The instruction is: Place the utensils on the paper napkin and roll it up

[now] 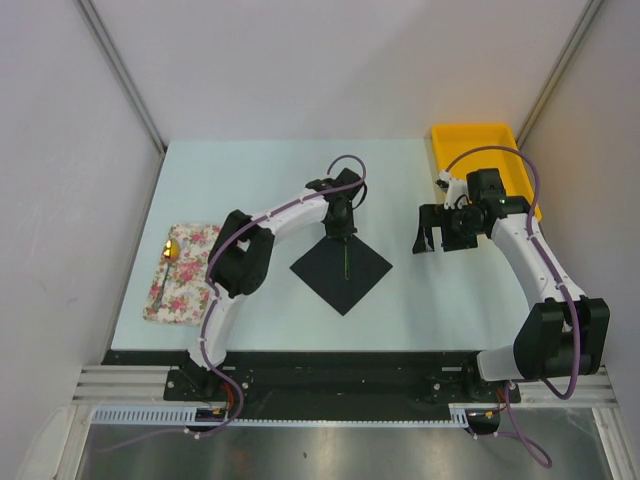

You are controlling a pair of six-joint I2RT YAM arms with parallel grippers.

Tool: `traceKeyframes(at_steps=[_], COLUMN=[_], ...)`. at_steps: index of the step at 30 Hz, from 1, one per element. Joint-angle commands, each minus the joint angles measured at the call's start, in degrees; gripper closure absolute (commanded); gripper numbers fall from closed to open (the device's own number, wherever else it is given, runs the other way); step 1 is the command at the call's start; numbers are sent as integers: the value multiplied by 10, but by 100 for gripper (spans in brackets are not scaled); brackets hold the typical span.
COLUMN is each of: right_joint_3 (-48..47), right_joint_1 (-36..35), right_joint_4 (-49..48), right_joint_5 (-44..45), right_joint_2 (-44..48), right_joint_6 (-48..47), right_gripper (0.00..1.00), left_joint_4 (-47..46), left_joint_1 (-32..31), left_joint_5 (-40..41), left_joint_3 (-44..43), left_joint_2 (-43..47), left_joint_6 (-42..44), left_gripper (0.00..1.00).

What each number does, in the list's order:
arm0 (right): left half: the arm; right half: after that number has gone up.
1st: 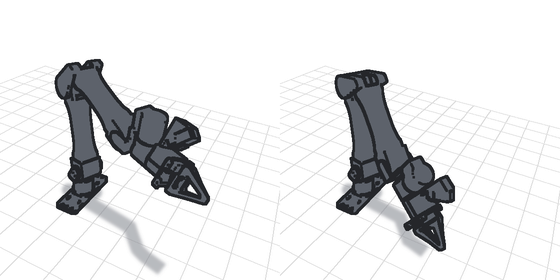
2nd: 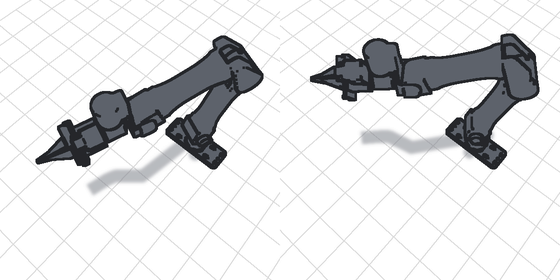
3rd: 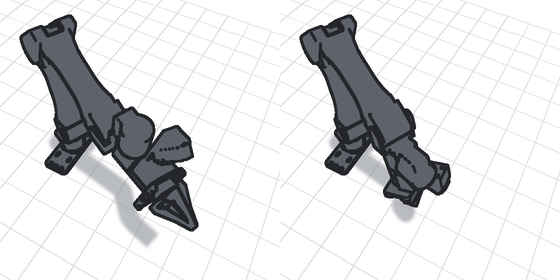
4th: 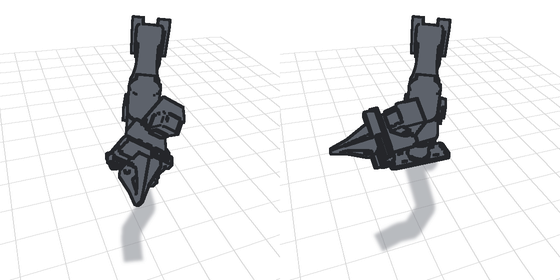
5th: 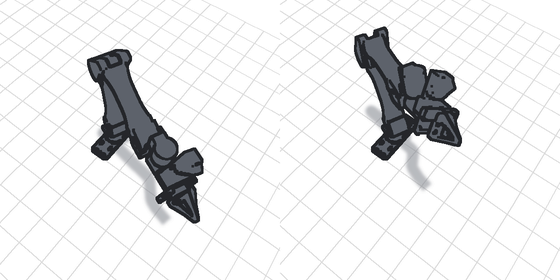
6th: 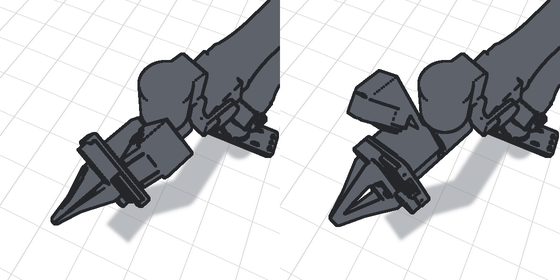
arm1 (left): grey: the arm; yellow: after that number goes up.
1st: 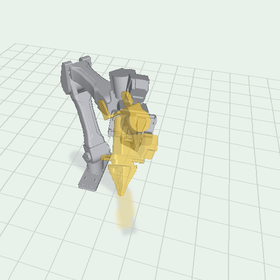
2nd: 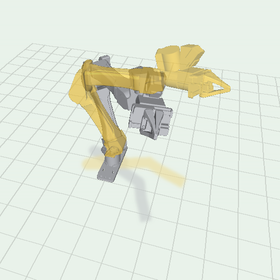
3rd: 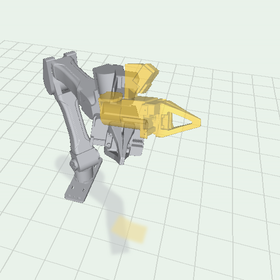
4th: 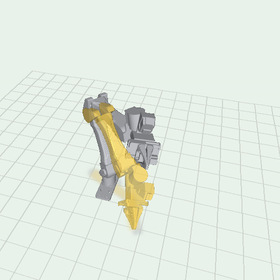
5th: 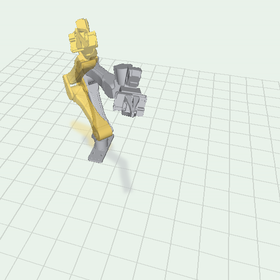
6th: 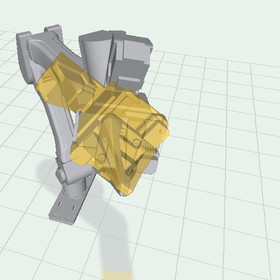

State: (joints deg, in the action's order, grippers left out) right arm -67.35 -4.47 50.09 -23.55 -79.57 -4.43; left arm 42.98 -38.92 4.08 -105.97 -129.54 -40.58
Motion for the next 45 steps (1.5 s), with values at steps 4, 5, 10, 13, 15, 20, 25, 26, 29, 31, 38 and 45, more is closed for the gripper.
traceKeyframes(at_steps=[4,5,10,13,15,20,25,26,29,31,38,45], right_joint_3=[-5,-5,-9,-11,-13,-20,-28,-30,-30,-29,-9,-1], right_joint_1=[4,5,7,6,7,11,19,20,23,23,22,17], right_joint_4=[-12,-13,-13,-11,-10,-6,0,1,4,5,0,3], right_joint_5=[-13,-13,-17,-18,-18,-18,-18,-16,-16,-18,-25,-24], right_joint_2=[12,11,7,6,5,11,18,20,30,37,52,56], right_joint_6=[9,9,10,11,11,10,7,7,2,-1,-6,-9], right_gripper=[0,0,0,0,0,0,0,0,0,0,0,0], left_joint_4=[5,5,7,10,10,18,25,25,18,25,107,109], left_joint_1=[6,6,9,11,13,18,32,38,78,121,295,507], left_joint_5=[-5,-5,-9,-12,-13,14,52,56,24,-9,-90,-94], left_joint_3=[-11,-10,-19,-21,-24,-59,-90,-84,-32,15,153,305], left_joint_2=[-19,-21,-31,-27,-17,37,110,126,207,265,400,474], left_joint_6=[7,8,9,8,11,38,91,115,185,263,479,625], left_gripper=[93,93,83,70,63,56,42,42,42,41,32,34])
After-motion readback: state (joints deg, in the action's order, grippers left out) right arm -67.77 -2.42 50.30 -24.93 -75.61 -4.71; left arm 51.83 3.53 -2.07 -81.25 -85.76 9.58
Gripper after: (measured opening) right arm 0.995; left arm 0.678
